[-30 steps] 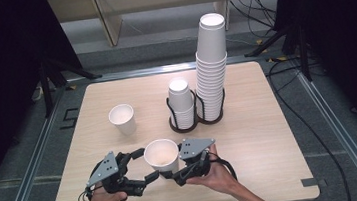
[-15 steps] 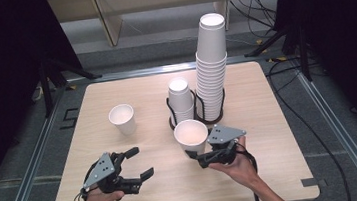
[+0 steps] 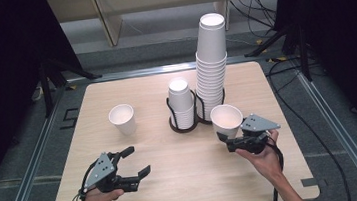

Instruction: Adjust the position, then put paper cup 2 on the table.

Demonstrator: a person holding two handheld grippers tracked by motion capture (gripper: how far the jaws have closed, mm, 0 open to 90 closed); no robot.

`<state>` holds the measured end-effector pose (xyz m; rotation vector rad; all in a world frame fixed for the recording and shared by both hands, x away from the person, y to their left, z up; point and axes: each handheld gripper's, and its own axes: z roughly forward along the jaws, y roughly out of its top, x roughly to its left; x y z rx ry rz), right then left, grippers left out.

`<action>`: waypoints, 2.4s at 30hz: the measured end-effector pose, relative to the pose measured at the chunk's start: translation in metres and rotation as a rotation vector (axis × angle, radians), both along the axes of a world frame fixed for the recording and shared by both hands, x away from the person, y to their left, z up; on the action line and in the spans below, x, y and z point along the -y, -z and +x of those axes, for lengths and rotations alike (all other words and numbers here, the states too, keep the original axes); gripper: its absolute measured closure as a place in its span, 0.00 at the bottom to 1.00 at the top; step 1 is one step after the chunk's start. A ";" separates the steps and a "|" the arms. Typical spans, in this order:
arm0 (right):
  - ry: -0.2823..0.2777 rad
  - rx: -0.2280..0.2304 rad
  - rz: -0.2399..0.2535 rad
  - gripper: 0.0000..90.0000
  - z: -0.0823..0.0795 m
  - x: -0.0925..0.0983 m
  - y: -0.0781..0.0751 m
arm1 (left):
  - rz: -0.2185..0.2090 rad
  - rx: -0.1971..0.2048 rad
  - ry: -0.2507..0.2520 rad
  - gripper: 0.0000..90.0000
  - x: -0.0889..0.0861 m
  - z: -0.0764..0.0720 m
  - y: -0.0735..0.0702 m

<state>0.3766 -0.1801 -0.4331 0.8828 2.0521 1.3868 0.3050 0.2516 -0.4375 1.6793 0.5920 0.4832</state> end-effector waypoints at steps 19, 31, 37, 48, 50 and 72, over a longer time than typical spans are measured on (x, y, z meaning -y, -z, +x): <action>0.265 -0.003 0.017 0.22 0.037 0.056 0.020 | 0.012 -0.024 -0.018 0.16 -0.002 0.003 0.007; 0.295 -0.039 -0.023 0.22 0.061 0.060 0.036 | 0.015 -0.029 -0.013 0.16 -0.001 0.006 0.013; 0.286 -0.062 -0.037 0.22 0.070 0.053 0.046 | 0.019 -0.030 -0.017 0.16 -0.002 0.005 0.012; 0.280 -0.111 -0.029 0.17 0.069 0.052 0.046 | 0.031 -0.030 -0.019 0.16 -0.003 0.004 0.011; 0.272 -0.117 -0.033 0.17 0.069 0.055 0.048 | 0.016 -0.024 -0.015 0.16 -0.003 0.004 0.011; 0.266 -0.220 0.001 0.17 0.023 0.066 0.034 | 0.030 -0.026 -0.033 0.16 -0.006 0.003 0.009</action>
